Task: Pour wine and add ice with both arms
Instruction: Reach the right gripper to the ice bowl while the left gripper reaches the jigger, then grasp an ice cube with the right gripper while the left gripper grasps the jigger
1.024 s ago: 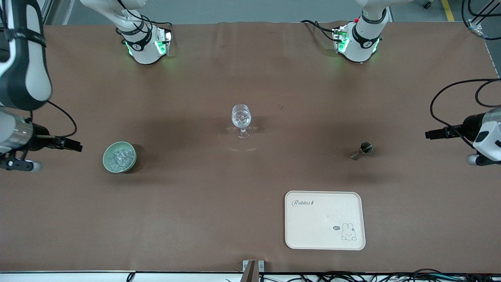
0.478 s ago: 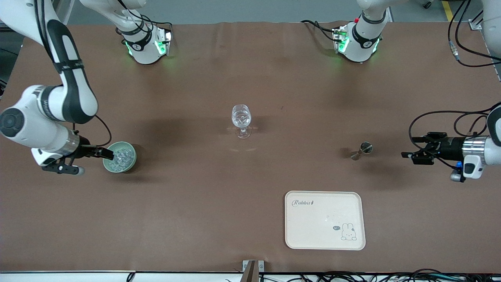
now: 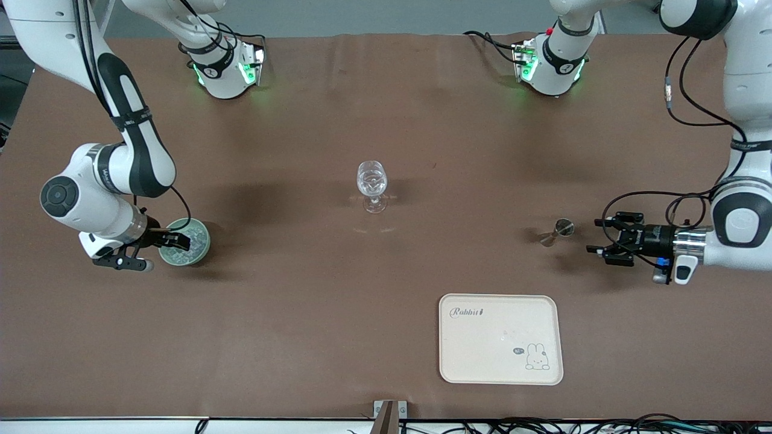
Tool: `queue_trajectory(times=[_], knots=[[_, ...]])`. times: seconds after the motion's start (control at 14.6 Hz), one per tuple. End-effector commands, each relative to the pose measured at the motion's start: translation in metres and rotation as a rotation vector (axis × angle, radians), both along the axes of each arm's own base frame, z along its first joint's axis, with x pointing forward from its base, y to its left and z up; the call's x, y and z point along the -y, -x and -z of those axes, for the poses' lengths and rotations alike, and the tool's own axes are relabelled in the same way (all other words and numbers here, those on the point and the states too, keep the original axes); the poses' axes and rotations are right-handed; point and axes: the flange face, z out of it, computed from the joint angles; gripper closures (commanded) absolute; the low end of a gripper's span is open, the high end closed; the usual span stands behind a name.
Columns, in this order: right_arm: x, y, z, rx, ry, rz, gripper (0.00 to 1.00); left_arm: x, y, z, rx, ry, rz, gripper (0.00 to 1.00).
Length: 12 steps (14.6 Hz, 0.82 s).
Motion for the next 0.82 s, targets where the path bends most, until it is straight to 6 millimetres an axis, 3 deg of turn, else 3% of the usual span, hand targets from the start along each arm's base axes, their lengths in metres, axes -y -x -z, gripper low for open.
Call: queue_trajectory(times=[0.0, 0.14, 0.55, 0.75], knots=[[0.001, 0.007, 0.006, 0.000, -0.014, 0.024, 0.36, 0.007, -0.002, 0.010, -0.059, 0.014, -0.070, 0.13], [0.001, 0.008, 0.009, -0.007, -0.014, 0.024, 0.41, 0.017, -0.002, 0.016, -0.091, 0.020, -0.082, 0.17], [0.004, 0.015, 0.025, -0.011, -0.010, 0.030, 0.44, 0.032, 0.009, 0.053, -0.164, 0.114, -0.155, 0.27], [0.003, 0.015, 0.026, -0.014, -0.010, 0.029, 0.46, 0.035, 0.014, 0.061, -0.176, 0.118, -0.162, 0.29]])
